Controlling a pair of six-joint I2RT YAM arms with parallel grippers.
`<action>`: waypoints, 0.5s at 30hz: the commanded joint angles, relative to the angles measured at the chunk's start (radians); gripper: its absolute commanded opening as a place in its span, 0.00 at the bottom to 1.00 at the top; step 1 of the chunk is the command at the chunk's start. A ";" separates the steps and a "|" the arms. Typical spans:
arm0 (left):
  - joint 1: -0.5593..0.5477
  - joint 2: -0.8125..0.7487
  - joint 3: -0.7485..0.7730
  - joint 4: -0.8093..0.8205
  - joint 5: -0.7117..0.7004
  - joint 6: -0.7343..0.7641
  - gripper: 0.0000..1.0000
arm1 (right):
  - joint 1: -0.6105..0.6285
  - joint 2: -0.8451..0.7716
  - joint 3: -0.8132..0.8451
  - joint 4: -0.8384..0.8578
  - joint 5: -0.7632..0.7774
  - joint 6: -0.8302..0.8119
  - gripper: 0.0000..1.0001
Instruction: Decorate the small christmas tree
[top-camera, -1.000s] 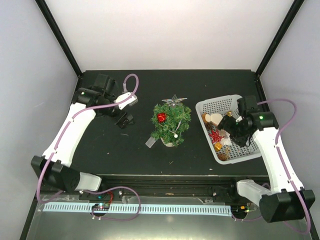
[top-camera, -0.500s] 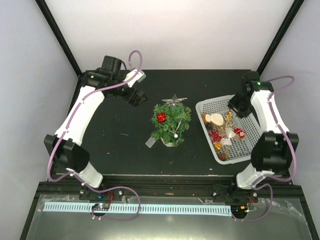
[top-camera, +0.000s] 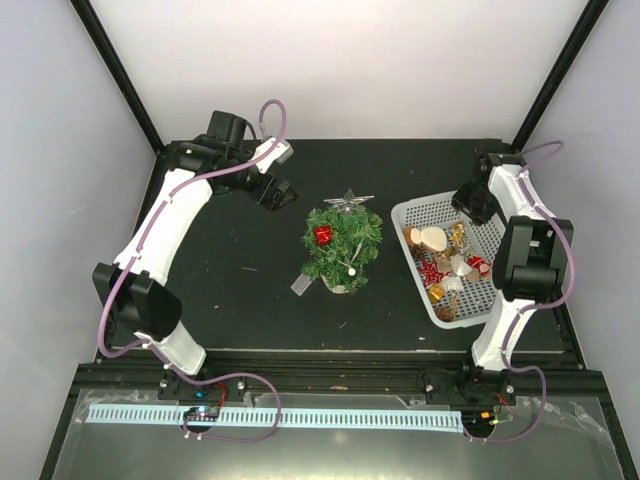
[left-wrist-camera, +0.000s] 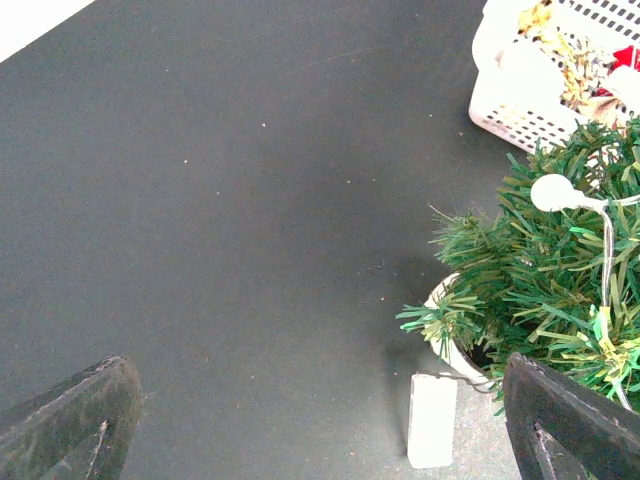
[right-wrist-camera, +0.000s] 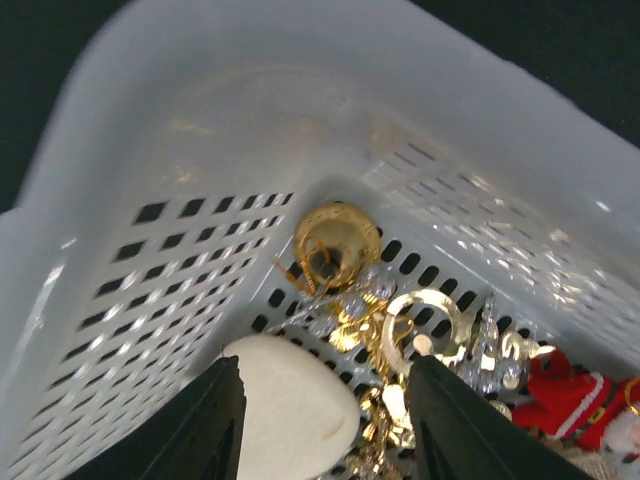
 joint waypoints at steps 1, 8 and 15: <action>-0.006 -0.032 -0.004 0.027 -0.008 -0.011 0.99 | -0.010 0.051 0.001 0.044 0.059 -0.044 0.46; -0.006 -0.053 -0.044 0.039 -0.014 -0.011 0.99 | -0.014 0.071 -0.054 0.164 0.042 -0.090 0.45; -0.006 -0.085 -0.073 0.043 -0.017 -0.006 0.99 | -0.014 0.090 -0.102 0.253 0.010 -0.102 0.45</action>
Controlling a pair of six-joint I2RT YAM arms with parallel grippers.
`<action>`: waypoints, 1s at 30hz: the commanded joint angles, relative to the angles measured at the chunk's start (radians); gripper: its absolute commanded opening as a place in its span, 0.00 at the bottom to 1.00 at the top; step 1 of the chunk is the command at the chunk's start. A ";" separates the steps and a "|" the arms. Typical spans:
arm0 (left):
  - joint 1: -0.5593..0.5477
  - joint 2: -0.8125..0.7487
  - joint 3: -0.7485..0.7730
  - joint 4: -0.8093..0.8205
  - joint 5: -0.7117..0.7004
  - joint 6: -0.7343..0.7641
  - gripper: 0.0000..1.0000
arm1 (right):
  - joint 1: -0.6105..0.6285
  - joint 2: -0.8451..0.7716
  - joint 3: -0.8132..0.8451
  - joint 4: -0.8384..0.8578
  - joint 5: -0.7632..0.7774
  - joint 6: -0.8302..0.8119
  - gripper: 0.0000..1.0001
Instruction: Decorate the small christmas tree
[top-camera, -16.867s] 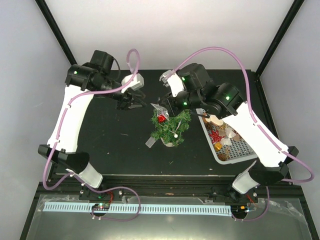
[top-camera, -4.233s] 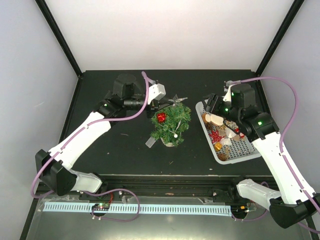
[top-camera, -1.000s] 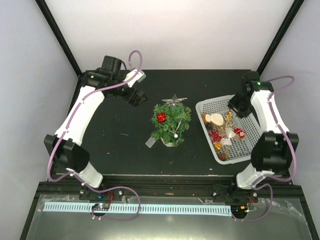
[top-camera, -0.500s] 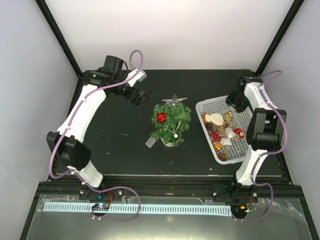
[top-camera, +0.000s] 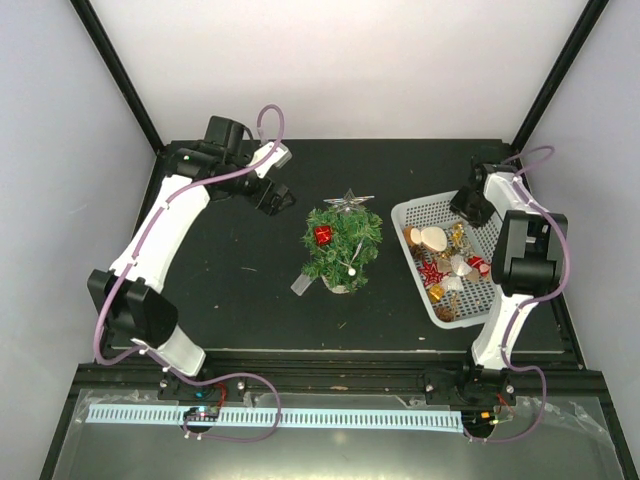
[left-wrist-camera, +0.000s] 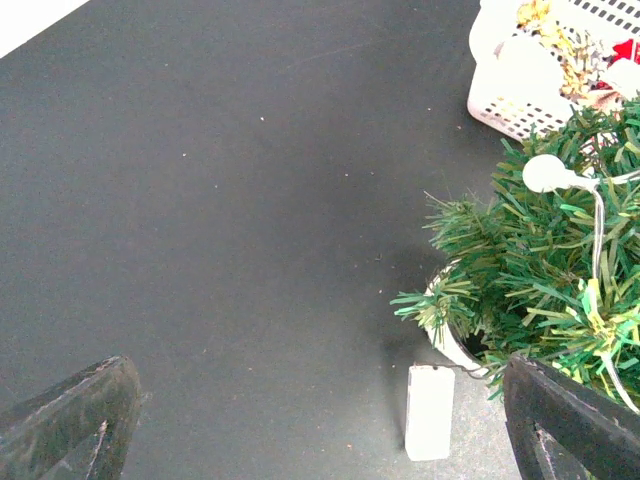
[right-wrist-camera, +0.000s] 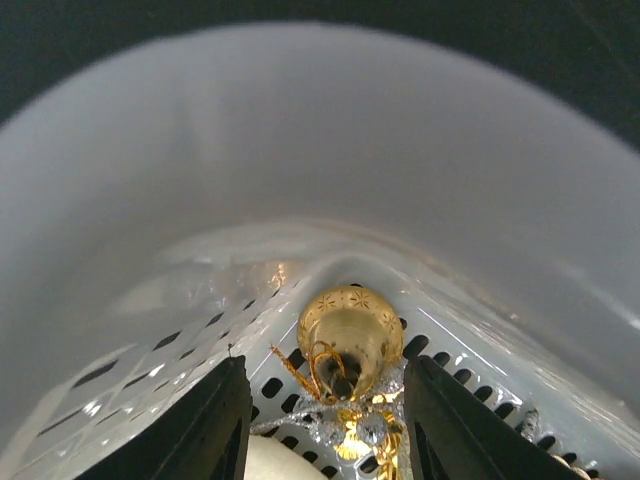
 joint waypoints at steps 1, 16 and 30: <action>-0.004 -0.054 -0.028 0.026 -0.011 -0.002 0.99 | -0.007 0.021 -0.040 0.080 -0.010 -0.023 0.45; -0.004 -0.088 -0.077 0.056 0.016 -0.004 0.99 | -0.006 -0.005 -0.167 0.125 -0.044 -0.031 0.30; -0.004 -0.084 -0.057 0.061 0.026 -0.014 0.99 | -0.004 -0.109 -0.233 0.118 -0.070 -0.032 0.01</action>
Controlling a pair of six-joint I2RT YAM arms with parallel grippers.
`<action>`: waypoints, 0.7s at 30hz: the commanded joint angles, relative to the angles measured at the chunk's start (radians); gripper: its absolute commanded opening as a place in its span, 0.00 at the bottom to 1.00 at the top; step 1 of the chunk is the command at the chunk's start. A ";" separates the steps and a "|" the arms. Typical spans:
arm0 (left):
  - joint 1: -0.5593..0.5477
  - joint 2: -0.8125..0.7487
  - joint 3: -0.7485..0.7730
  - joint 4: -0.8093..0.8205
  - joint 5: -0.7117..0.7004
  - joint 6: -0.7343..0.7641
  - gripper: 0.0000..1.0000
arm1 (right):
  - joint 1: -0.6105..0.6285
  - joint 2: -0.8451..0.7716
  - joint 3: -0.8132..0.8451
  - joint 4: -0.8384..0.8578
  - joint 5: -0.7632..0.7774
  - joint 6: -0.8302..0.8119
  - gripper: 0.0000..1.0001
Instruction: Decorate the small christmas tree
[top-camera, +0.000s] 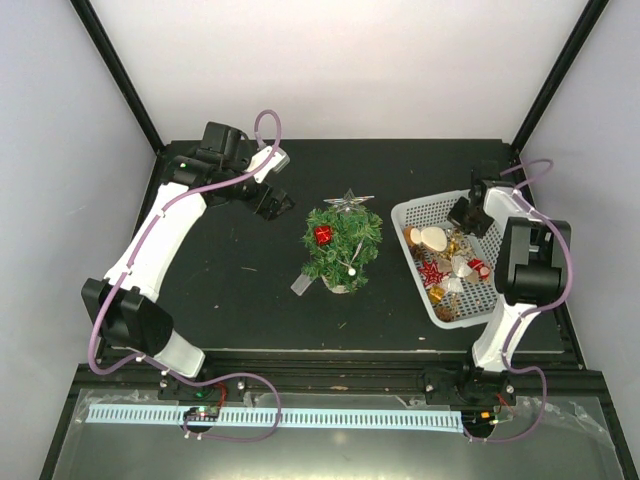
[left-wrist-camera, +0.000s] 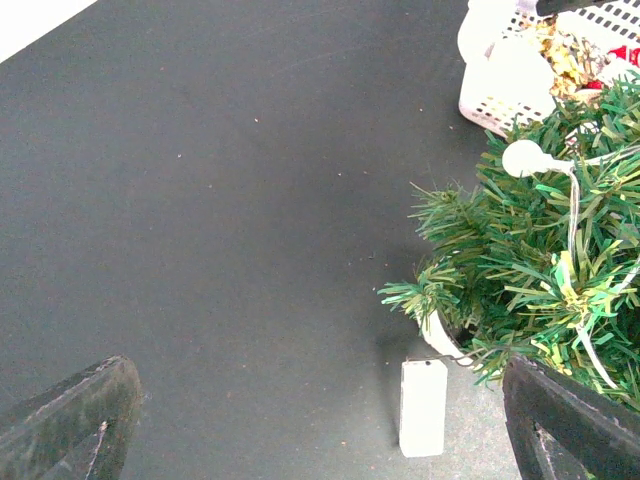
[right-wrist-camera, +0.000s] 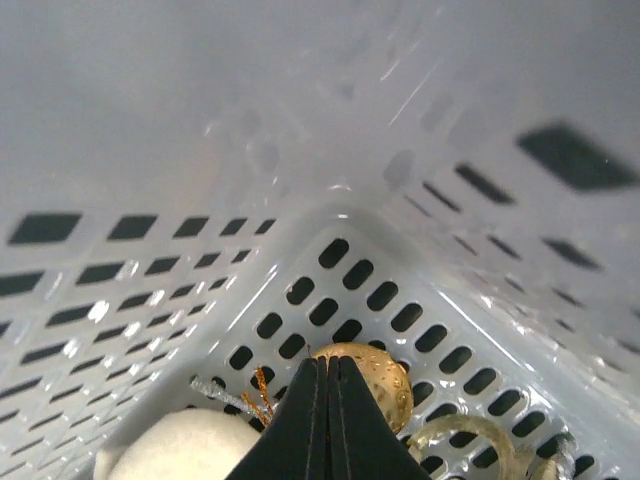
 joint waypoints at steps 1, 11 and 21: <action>-0.004 -0.017 0.023 0.021 0.021 -0.015 0.99 | 0.001 -0.042 -0.031 -0.049 -0.022 0.006 0.01; -0.004 -0.020 0.030 0.022 0.018 -0.015 0.99 | 0.000 -0.139 -0.009 -0.102 0.026 -0.010 0.01; -0.005 -0.004 0.053 0.018 0.017 -0.017 0.99 | 0.012 -0.317 0.049 -0.209 0.134 0.027 0.01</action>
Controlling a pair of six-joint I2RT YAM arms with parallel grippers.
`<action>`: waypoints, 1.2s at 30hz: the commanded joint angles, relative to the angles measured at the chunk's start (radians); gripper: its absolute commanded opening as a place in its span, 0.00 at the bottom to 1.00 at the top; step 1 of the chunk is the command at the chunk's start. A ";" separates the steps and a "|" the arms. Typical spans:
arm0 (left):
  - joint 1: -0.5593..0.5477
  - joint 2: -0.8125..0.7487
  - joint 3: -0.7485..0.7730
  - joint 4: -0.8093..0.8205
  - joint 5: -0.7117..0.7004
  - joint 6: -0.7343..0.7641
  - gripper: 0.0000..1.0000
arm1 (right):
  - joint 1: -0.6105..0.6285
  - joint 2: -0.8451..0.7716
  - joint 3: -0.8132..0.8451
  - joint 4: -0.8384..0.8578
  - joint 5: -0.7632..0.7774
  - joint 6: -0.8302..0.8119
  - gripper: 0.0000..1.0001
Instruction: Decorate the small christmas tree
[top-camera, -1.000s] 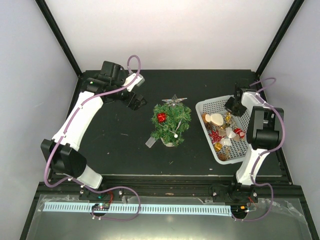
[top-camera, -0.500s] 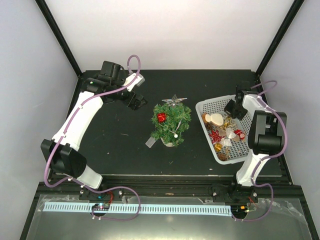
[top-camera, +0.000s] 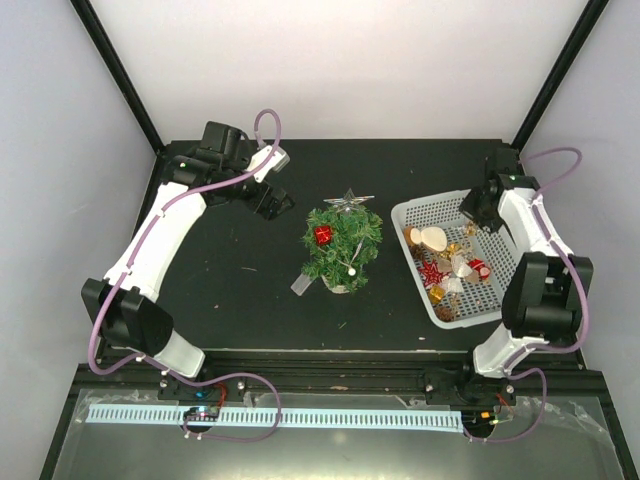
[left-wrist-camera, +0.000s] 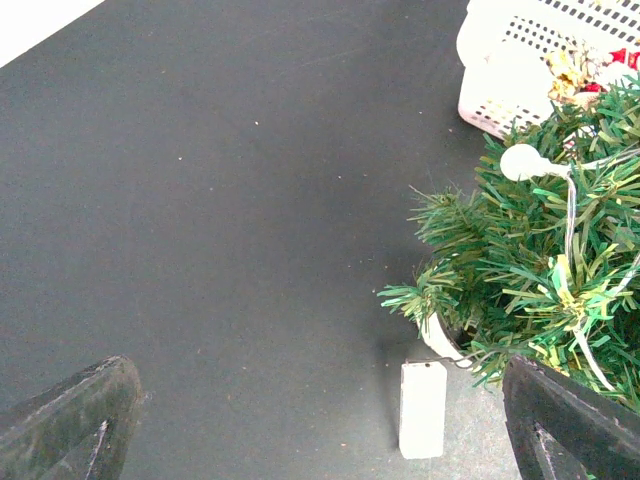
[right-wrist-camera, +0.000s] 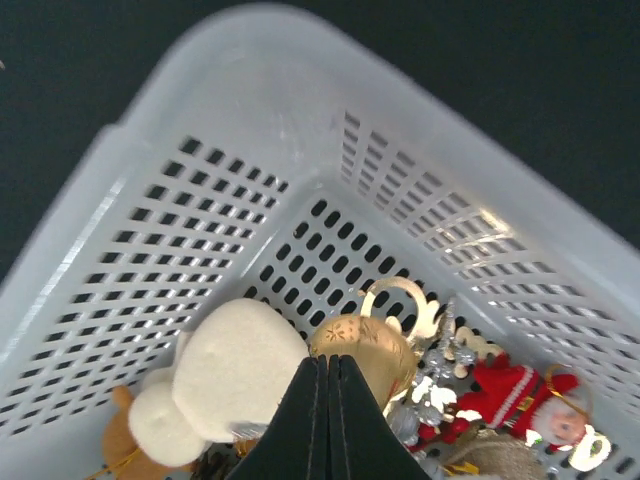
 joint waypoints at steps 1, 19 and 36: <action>-0.006 -0.002 0.054 0.015 0.014 -0.015 0.99 | 0.018 -0.086 0.073 -0.087 0.106 0.023 0.01; -0.031 0.015 0.068 0.006 0.036 -0.016 0.99 | 0.108 -0.286 0.072 -0.164 0.076 0.000 0.01; -0.039 0.002 0.038 0.010 0.054 -0.019 0.99 | 0.360 -0.458 0.118 -0.064 -0.410 0.024 0.01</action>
